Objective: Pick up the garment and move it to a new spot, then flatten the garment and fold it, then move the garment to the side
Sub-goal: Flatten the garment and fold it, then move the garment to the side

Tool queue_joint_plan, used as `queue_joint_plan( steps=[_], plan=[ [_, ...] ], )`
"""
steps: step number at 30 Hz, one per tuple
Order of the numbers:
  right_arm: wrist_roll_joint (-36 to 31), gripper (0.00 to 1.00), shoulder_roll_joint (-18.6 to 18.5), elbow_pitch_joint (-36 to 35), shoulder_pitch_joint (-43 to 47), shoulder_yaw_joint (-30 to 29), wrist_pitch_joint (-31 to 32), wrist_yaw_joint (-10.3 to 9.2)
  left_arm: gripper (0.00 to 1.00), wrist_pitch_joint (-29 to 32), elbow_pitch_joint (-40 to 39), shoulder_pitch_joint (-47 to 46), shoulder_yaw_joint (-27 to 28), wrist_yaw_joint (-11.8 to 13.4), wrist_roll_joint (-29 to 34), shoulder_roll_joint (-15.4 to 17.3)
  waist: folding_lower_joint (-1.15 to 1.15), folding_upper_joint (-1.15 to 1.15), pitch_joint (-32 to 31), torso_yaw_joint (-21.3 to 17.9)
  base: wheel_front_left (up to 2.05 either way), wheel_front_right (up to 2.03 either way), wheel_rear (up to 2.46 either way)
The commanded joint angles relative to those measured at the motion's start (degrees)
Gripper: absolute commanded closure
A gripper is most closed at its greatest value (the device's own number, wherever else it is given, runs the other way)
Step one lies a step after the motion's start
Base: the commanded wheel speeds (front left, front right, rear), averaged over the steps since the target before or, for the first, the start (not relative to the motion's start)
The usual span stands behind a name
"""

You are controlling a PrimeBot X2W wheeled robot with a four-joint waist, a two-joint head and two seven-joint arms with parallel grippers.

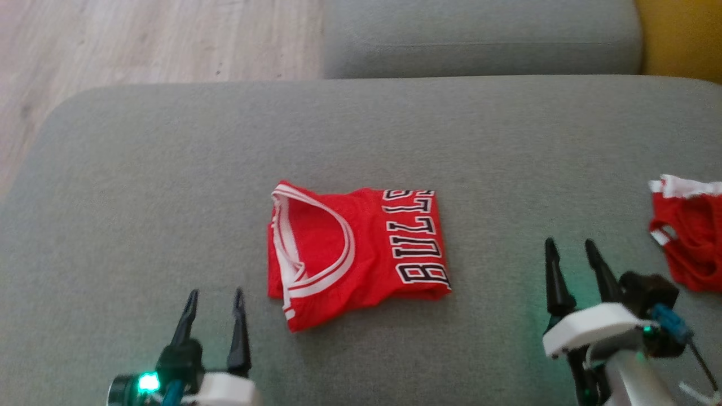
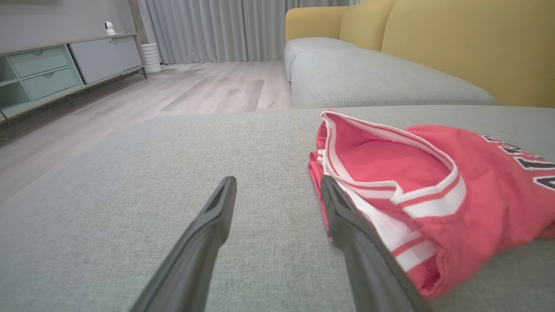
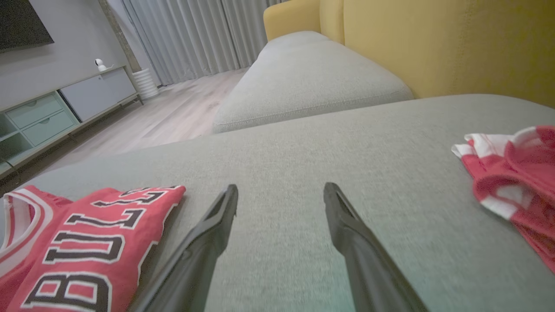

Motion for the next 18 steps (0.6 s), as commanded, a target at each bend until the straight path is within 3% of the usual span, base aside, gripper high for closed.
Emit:
queue_joint_plan(
  steps=[1,13,18],
  plan=[
    [-0.12,0.0,0.18,-2.06,-0.69,1.72,-0.64,-0.04,0.0,-0.31,-1.95,0.07,2.54,0.33,0.04,0.17,0.0,0.0,-0.86,-1.36,0.0,0.0,0.0],
    [1.84,0.0,0.19,-2.2,0.84,4.17,-0.64,-0.04,0.0,-0.31,-1.82,1.98,2.43,-0.84,0.84,0.17,0.0,0.0,-1.04,-1.17,0.0,0.0,0.0],
    [4.41,0.0,0.19,0.19,-5.14,10.88,-0.64,-0.04,0.0,-0.31,-1.36,0.48,0.2,-1.58,0.68,0.17,0.0,0.0,1.01,1.54,0.0,0.0,0.0]
  ],
)
